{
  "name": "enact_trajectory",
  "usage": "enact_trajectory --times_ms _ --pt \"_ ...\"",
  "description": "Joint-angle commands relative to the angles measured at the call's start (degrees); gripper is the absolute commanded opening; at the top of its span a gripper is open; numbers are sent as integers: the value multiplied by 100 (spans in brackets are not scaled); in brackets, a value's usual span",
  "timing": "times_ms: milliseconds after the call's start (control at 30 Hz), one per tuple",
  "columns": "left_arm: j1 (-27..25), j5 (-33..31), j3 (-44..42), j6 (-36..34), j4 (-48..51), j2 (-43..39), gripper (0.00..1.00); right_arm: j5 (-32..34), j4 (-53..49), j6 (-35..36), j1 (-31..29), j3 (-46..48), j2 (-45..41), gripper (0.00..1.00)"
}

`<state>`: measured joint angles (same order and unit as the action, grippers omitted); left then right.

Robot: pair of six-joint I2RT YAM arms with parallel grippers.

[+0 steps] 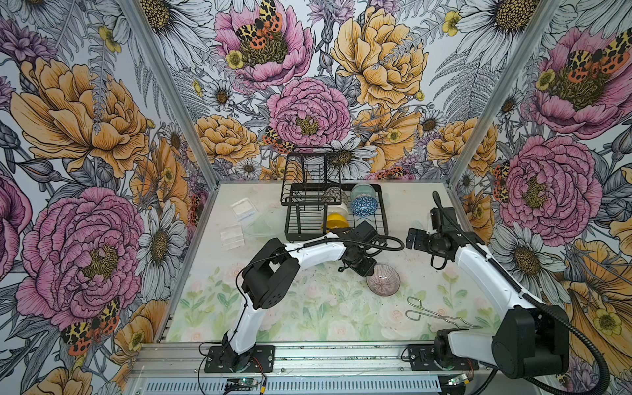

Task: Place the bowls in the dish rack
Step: 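Lower the left gripper onto the brown-striped bowl's rim and close it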

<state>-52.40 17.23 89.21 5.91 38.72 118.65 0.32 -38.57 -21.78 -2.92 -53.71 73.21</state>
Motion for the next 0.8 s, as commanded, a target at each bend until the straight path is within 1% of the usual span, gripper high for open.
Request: enact_trajectory --times_ms 0,200,433,767 --pt "-42 8 121 -2 -31 62 25 3 20 59 45 27 -43 99" --pt "-42 17 104 5 -23 65 20 -5 16 70 46 23 -53 99" --pt "-43 -4 70 6 -29 66 10 -14 16 76 46 23 -53 100" --pt "38 4 53 24 -31 -46 1 -33 25 77 42 43 -73 99"
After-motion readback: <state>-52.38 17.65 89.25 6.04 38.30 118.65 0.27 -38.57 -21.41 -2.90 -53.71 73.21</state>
